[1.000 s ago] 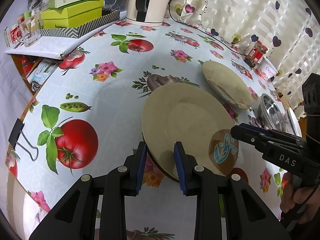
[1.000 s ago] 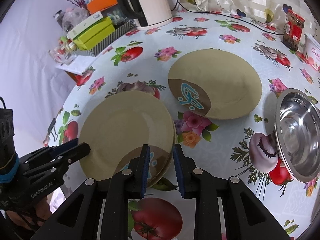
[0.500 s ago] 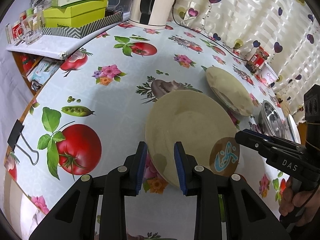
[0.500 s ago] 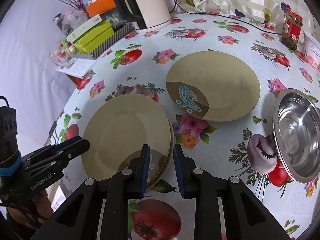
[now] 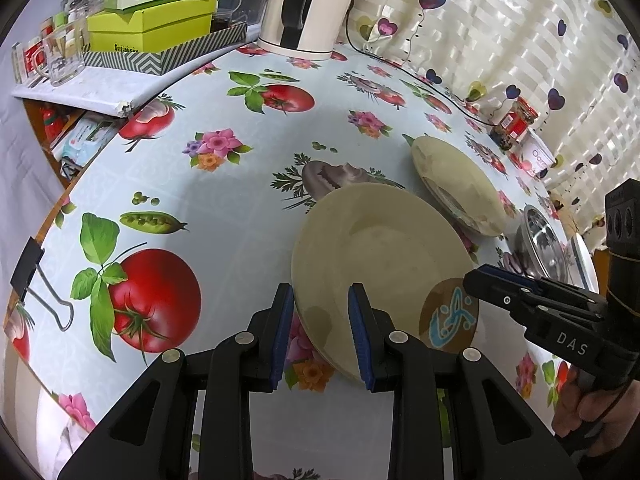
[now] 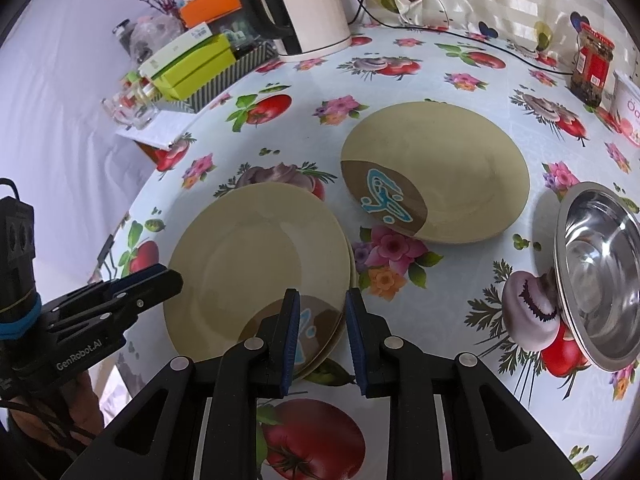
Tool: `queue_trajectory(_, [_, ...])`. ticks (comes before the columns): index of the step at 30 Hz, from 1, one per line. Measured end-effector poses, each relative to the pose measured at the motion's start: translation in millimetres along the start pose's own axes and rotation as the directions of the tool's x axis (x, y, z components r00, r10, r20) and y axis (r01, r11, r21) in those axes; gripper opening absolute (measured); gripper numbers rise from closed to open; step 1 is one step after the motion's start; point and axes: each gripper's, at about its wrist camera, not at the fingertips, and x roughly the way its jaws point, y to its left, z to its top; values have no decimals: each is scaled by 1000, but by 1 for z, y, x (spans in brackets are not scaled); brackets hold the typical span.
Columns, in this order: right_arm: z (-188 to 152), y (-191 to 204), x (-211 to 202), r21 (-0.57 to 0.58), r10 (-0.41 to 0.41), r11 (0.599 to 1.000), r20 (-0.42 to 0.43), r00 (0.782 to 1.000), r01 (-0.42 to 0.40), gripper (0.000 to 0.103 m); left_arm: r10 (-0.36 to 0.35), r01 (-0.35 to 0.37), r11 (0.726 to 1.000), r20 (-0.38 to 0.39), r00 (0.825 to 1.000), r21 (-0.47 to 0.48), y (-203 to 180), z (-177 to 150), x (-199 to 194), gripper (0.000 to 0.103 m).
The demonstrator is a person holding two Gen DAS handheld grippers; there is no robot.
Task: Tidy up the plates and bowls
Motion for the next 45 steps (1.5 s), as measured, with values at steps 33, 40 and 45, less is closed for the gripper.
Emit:
queue_trajectory(33, [3, -16, -57, 31, 16, 999, 105, 994, -19, 38, -15, 12, 998, 46, 999, 56, -32, 16, -23, 29])
queue_trajectory(40, [8, -23, -62, 43, 6, 999, 115, 993, -11, 38, -27, 24, 997, 45, 999, 67, -40, 22, -21, 29])
queue_trajectory(45, [12, -28, -65, 45, -4, 999, 123, 992, -1, 43, -38, 35, 997, 43, 998, 74, -47, 28, -18, 29])
